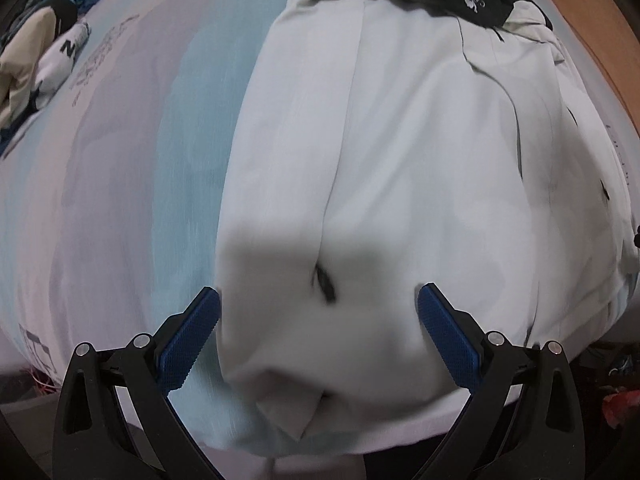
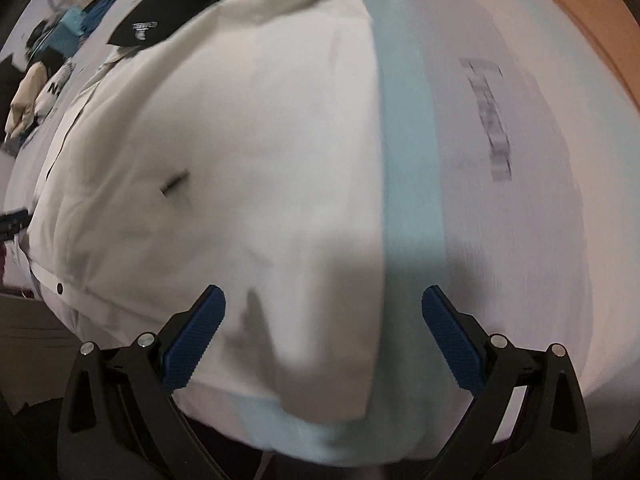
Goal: Fold large clothes
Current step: 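Move both tools to the white jacket hem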
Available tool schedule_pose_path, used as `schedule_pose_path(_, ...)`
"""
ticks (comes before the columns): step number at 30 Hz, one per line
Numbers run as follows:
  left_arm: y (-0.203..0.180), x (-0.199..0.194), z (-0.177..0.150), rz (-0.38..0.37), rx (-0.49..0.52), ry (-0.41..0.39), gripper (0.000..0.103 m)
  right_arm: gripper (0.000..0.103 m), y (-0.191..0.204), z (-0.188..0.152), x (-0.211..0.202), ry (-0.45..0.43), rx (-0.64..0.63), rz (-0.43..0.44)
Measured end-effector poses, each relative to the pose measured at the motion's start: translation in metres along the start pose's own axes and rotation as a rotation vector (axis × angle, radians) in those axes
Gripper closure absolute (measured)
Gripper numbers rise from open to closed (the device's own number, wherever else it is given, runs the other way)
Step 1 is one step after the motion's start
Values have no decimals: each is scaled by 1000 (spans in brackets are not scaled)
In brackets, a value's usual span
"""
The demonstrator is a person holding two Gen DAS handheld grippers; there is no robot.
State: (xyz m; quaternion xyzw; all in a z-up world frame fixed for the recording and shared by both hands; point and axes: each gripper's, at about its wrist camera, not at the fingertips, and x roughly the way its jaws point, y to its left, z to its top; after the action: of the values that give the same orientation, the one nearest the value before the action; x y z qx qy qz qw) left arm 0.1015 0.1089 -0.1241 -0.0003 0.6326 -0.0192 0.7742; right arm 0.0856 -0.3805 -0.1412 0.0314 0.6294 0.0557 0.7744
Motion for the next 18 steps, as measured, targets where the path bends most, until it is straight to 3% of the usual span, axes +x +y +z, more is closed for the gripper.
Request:
schedule_pose_path(4,8,-3,-11,-58,-52,3,6,13,-7,-11,5,29,48,60)
schedule_pose_path(9,12,-9,-16,-76,-97,-3,6,19,2,-15,9,45,41,101)
schedule_pose_path(12,14,-10,-22,-86,-94,-1,6,27,7,-17,14,59,21,71)
schedule_pose_path(15,17,-15,-29,-89,-86,-11,6,39,6,-18,20,73,24,25)
schedule_pose_path(18,30,-19,-34,-91,-130,-2,6,57,2,-17,20,82,54,19)
